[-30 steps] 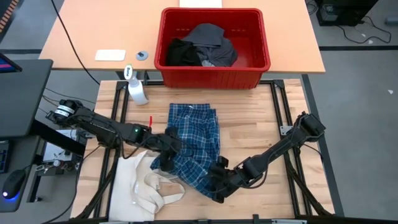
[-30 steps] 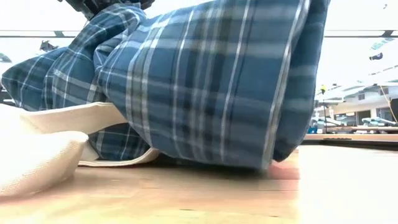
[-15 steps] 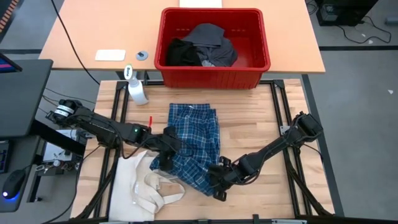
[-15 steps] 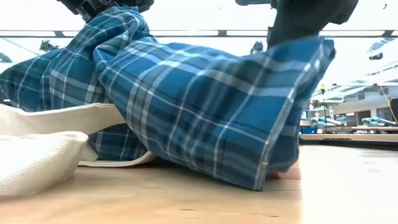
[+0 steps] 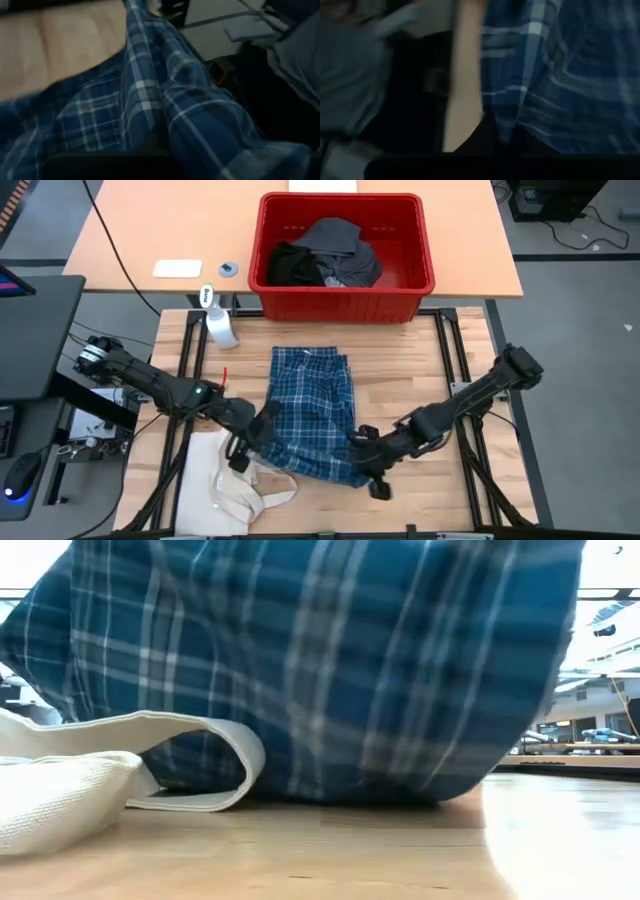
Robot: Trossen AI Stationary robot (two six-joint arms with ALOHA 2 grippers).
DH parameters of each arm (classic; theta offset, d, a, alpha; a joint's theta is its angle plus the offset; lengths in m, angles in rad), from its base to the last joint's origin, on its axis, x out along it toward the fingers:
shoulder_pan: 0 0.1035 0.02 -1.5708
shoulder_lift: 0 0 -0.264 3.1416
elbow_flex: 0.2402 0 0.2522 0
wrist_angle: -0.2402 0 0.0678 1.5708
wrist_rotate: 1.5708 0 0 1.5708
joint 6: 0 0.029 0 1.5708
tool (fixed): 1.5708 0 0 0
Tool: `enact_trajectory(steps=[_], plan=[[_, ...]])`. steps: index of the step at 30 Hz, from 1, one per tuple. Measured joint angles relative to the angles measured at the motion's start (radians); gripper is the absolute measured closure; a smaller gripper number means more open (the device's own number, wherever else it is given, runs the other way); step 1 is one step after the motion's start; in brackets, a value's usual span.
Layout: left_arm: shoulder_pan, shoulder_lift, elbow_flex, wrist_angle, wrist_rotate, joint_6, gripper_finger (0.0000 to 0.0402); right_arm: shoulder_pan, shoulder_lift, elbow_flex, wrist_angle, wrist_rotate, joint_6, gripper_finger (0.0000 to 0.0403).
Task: Fold Laundry from Bin
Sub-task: Fold the blue pants
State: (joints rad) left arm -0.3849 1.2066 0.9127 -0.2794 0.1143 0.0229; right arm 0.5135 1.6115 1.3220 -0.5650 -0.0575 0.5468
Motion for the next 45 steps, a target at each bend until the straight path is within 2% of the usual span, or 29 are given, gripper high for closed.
enact_trajectory(steps=[5,10,15,19,24,27,30,38,45], plan=[[-0.03,0.001,0.001,0.056,0.07,0.094,0.0389,0.026,-0.092,0.0,0.043,-0.126,-0.12,0.0387],[-0.035,0.004,0.002,0.163,0.179,0.073,0.0389,0.026,-0.173,0.0,0.067,-0.154,-0.121,0.0384],[-0.035,0.004,0.003,0.159,0.242,0.044,0.0389,0.027,-0.175,0.0,0.066,-0.201,-0.126,0.0391],[-0.019,0.002,0.003,0.14,0.211,0.087,0.0389,0.004,-0.172,0.0,-0.02,-0.097,-0.116,0.0385],[0.053,-0.026,0.0,0.06,0.042,0.117,0.0389,-0.076,-0.19,0.0,-0.199,0.107,-0.043,0.0383],[0.121,-0.025,0.0,0.01,-0.032,0.146,0.0388,-0.136,-0.19,0.0,-0.261,0.182,-0.029,0.0385],[0.194,-0.025,-0.001,0.0,-0.065,0.174,0.0388,-0.201,-0.19,0.0,-0.276,0.195,-0.046,0.0385],[0.388,-0.025,-0.001,0.029,-0.072,0.2,0.0388,-0.352,-0.189,0.0,-0.3,0.136,-0.101,0.0387],[0.548,-0.021,0.0,0.035,-0.073,0.231,0.0388,-0.484,-0.189,0.0,-0.335,0.14,-0.173,0.0387]])
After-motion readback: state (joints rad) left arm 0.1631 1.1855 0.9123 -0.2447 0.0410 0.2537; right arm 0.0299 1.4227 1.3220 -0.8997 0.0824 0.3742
